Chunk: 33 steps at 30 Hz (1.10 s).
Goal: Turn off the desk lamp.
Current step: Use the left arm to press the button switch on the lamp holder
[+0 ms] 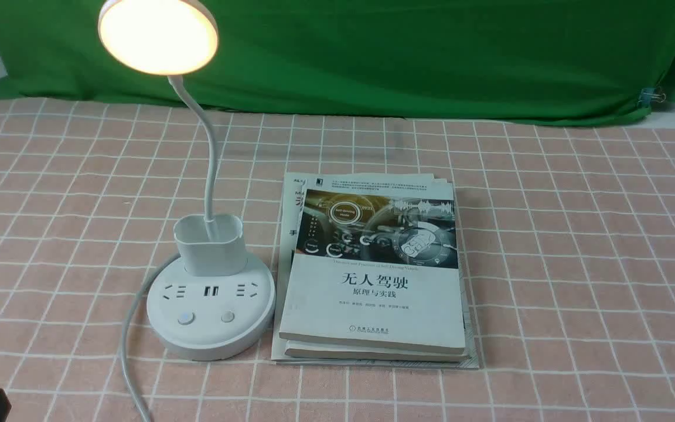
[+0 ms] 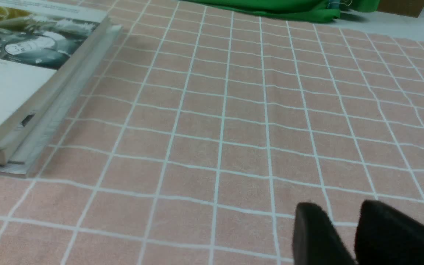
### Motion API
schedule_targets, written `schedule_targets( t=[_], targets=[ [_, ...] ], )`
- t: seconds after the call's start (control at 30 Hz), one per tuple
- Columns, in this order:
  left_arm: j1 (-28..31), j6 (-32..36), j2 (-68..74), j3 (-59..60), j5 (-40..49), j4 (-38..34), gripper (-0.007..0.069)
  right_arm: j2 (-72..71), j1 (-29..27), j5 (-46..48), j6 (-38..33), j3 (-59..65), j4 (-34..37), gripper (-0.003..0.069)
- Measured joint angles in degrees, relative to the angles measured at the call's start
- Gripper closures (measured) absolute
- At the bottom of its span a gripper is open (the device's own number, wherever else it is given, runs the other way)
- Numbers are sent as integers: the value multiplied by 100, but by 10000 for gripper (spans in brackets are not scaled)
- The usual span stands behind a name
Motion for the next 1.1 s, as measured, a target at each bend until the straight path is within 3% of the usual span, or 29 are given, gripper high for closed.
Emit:
schedule_targets(
  t=[0.8, 1.0, 1.1],
  targets=[
    [0, -34, 0, 0, -79, 27, 624, 0, 0, 0, 0, 0, 0, 419],
    [0, -951, 0, 0, -907, -2156, 624, 0, 0, 0, 0, 0, 0, 419],
    [0, -1081, 0, 0, -1328, -2661, 624, 0, 0, 0, 0, 0, 0, 419]
  ],
)
